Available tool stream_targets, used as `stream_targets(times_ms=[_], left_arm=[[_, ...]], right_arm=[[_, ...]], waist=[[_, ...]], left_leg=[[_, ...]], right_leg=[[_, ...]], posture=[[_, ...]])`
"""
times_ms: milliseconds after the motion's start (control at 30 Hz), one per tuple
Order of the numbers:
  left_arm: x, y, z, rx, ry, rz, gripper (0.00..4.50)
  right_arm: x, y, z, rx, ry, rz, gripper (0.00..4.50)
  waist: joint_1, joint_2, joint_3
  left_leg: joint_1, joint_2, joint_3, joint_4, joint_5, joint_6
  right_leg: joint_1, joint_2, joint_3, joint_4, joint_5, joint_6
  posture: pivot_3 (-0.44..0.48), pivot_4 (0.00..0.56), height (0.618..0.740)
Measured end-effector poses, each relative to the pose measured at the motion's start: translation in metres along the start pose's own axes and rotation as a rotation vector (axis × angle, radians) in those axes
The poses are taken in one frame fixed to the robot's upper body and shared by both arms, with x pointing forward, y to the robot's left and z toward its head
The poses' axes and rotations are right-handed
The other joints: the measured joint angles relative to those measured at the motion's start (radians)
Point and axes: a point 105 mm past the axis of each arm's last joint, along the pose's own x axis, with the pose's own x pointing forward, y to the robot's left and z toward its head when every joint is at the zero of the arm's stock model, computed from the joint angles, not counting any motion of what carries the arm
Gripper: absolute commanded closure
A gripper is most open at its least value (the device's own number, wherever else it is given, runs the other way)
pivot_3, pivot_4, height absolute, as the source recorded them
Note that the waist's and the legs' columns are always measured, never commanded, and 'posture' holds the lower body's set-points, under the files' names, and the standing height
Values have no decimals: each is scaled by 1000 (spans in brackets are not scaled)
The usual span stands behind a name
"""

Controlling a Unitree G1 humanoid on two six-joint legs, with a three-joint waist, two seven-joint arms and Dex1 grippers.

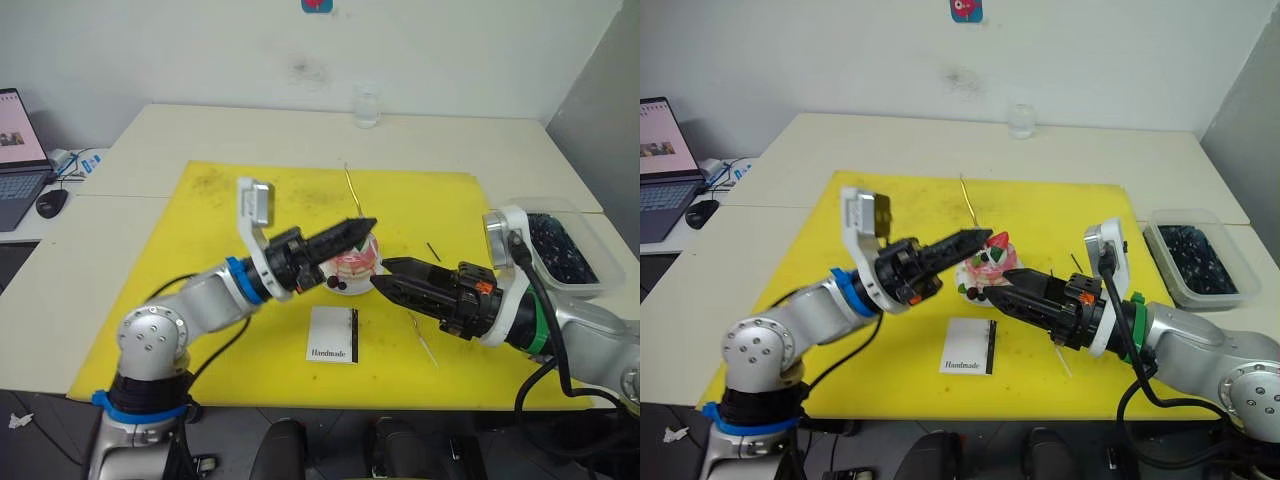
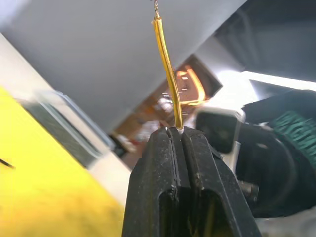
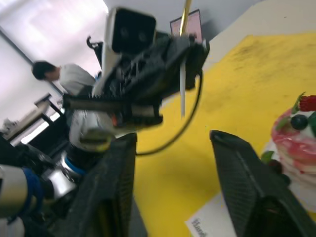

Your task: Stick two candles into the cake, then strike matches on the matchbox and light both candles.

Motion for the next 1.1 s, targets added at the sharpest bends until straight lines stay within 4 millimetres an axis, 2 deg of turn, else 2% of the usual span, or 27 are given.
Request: stream_targets(times_ms=[100, 133, 200, 333, 600, 800, 1100], left_arm=[[-9, 15, 23, 237, 35, 103, 4500], [-11, 20, 27, 287, 36, 126, 4500], [-13, 31, 29, 374, 52, 161, 4500], [-14, 50, 14, 505, 135, 178, 4500], [-25, 86, -9, 536, 189, 211, 4500], [-24, 96, -16, 551, 200, 213, 4500], [-16, 98, -21, 557, 185, 203, 4500]], right_arm=[[-3, -12, 1, -183, 68, -56, 49], [-3, -15, 2, -221, 79, -63, 15], [-1, -20, -4, -281, 118, -78, 15], [2, -30, -9, -375, 159, -137, 15], [4, -29, -25, -404, 182, -164, 15], [6, -27, -30, -399, 179, -174, 15], [6, -25, -35, -398, 193, -180, 15]], waist=[[0, 0, 0], [0, 0, 0], [2, 0, 0], [2, 0, 0], [3, 0, 0], [2, 0, 0], [1, 0, 0]], left_leg=[[0, 0, 1, -1, 0, 0], [0, 0, 1, -1, 0, 0], [-2, 1, 1, -2, 0, 0], [-6, 1, 1, -2, 0, 0], [-9, 2, 0, -1, 0, 0], [-9, 1, 0, 0, 0, 0], [-9, 1, -1, 0, 0, 0]], right_leg=[[0, 0, 0, -1, -1, -1], [0, 0, 0, -2, -1, -1], [-1, 0, 0, -4, -1, -1], [-3, -1, -1, -5, -1, 0], [-6, -2, -2, -4, -1, 1], [-6, -2, -2, -3, -1, 2], [-6, -1, -2, -3, -1, 2]], posture=[[0, 150, 740], [0, 150, 740], [0, 150, 740], [0, 150, 740], [0, 150, 740], [0, 150, 740], [0, 150, 740]])
